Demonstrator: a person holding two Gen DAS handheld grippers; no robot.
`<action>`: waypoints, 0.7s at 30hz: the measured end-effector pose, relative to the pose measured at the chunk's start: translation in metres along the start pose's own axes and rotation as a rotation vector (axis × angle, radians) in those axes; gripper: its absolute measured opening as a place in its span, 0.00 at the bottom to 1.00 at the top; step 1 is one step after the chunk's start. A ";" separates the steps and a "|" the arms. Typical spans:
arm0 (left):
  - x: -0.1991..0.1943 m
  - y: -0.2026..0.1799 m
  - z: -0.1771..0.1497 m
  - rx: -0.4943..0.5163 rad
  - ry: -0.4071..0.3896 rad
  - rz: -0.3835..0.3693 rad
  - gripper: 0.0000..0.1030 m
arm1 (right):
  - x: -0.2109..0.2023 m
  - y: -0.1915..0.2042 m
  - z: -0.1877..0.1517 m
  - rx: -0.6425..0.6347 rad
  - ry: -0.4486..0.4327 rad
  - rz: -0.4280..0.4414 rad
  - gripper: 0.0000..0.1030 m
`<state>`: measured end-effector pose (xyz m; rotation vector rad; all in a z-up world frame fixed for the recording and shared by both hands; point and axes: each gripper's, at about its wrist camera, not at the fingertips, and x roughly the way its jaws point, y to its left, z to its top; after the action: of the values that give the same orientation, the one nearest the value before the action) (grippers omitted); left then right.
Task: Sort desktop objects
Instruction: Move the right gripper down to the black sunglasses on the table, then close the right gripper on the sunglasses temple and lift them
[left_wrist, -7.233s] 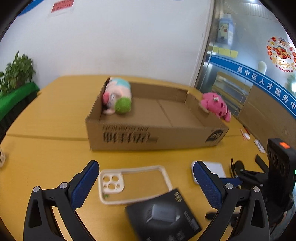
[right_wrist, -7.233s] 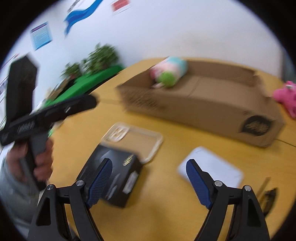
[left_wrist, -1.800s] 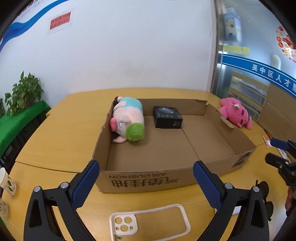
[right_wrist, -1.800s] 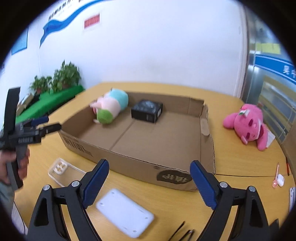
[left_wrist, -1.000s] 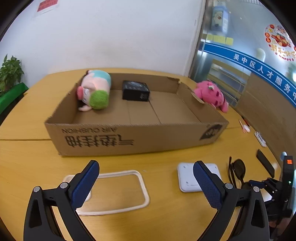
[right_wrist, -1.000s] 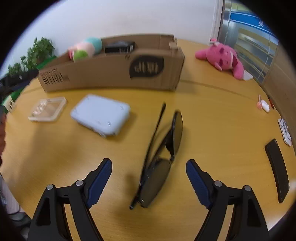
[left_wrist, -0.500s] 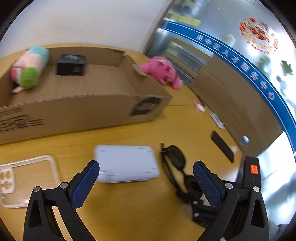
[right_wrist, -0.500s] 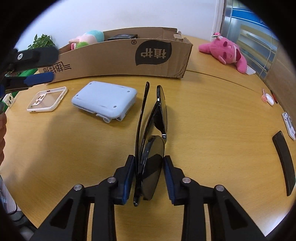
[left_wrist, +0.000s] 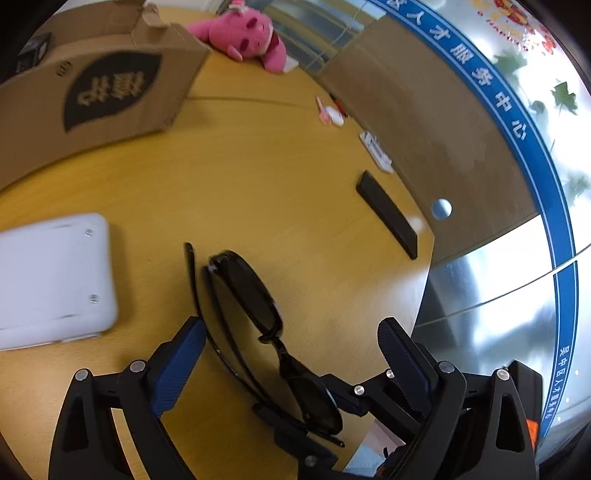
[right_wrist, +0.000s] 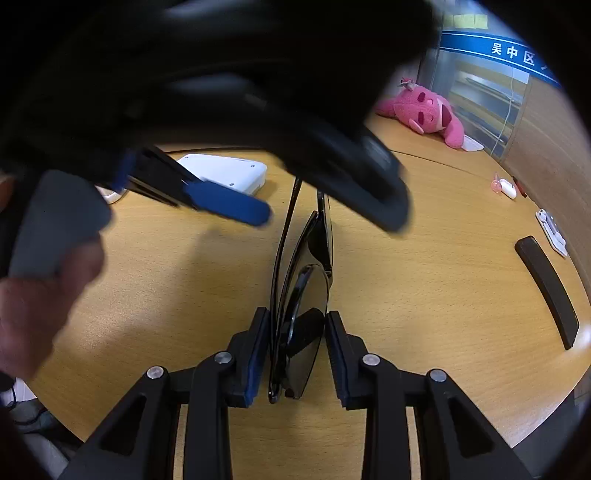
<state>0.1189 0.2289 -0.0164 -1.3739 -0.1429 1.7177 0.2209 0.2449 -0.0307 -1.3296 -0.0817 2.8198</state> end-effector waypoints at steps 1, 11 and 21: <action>0.004 -0.001 0.000 -0.001 0.008 0.024 0.93 | -0.001 0.000 -0.001 0.001 -0.004 0.001 0.29; 0.007 0.000 0.007 -0.028 -0.007 0.139 0.55 | -0.006 0.003 -0.008 -0.025 -0.028 0.023 0.28; 0.010 0.011 0.013 -0.036 -0.010 0.179 0.39 | -0.010 0.002 -0.011 -0.012 -0.032 0.043 0.28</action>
<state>0.1021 0.2349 -0.0245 -1.4412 -0.0584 1.8773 0.2357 0.2429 -0.0307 -1.3042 -0.0717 2.8815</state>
